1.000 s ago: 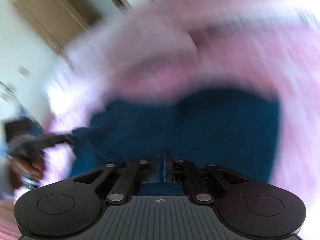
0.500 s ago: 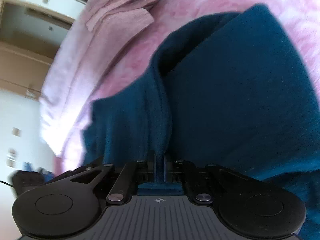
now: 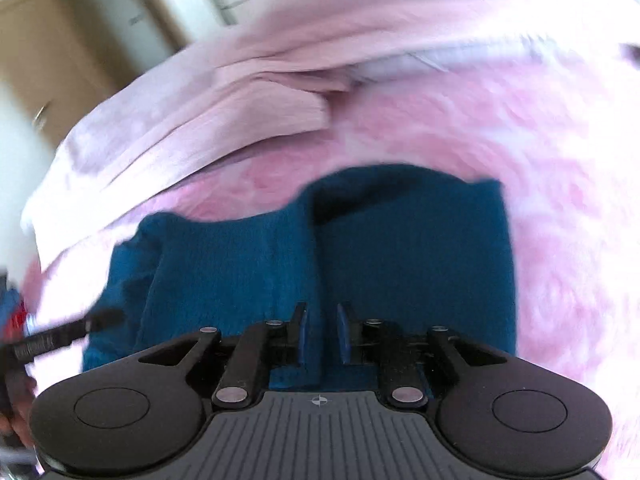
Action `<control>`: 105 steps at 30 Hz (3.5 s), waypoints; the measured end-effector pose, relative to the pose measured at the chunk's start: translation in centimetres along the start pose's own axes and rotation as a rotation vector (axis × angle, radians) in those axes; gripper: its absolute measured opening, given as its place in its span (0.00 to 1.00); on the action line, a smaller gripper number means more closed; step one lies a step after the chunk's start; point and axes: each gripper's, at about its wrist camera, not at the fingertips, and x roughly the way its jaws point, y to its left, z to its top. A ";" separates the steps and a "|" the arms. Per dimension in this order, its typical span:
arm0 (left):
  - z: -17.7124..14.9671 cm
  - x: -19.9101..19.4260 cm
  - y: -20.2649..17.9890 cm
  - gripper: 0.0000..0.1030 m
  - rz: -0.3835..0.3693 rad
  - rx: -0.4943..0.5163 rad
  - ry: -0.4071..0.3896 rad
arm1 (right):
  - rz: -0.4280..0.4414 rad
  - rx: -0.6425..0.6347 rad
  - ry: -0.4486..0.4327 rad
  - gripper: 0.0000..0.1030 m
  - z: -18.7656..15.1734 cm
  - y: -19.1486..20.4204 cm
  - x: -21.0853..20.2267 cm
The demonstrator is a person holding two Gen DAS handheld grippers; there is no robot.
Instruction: Fold clothes
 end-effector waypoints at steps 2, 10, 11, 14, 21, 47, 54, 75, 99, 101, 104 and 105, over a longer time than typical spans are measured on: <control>-0.8 1.3 -1.2 0.17 -0.011 0.067 0.045 | 0.019 -0.074 0.016 0.18 -1.1 1.0 0.6; -5.2 -4.0 0.0 0.19 -0.013 0.070 0.059 | -0.024 -0.053 0.061 0.18 -7.5 0.8 -4.5; -6.6 -5.3 0.5 0.19 -0.020 0.072 0.081 | -0.027 -0.021 0.059 0.18 -8.7 0.4 -6.1; -11.3 -9.0 2.2 0.19 -0.045 0.078 0.166 | -0.134 -0.024 0.108 0.18 -13.9 0.6 -9.7; -21.3 -19.8 4.2 0.18 -0.041 0.108 0.181 | -0.386 -0.071 0.158 0.18 -26.1 4.3 -18.4; -28.8 -27.1 12.2 0.39 -0.141 -0.462 -0.062 | 0.108 0.489 -0.052 0.60 -32.8 -8.5 -28.7; -30.5 -26.8 12.8 0.43 -0.296 -0.519 -0.129 | 0.237 0.550 -0.147 0.60 -35.2 -9.1 -30.6; -28.5 -21.6 13.3 0.07 -0.442 -0.613 0.023 | 0.385 0.612 0.030 0.13 -31.4 -11.4 -23.6; -38.1 -35.4 7.9 0.05 -0.384 -0.552 -0.102 | 0.354 0.591 -0.125 0.06 -38.3 -8.3 -35.5; -39.8 -36.9 7.3 0.05 -0.382 -0.563 -0.101 | 0.360 0.607 -0.134 0.06 -40.3 -7.9 -37.1; -41.9 -38.8 6.6 0.05 -0.381 -0.576 -0.103 | 0.365 0.624 -0.141 0.06 -42.9 -7.2 -39.2; -42.4 -39.5 6.4 0.05 -0.382 -0.578 -0.104 | 0.366 0.627 -0.143 0.06 -43.7 -6.9 -39.9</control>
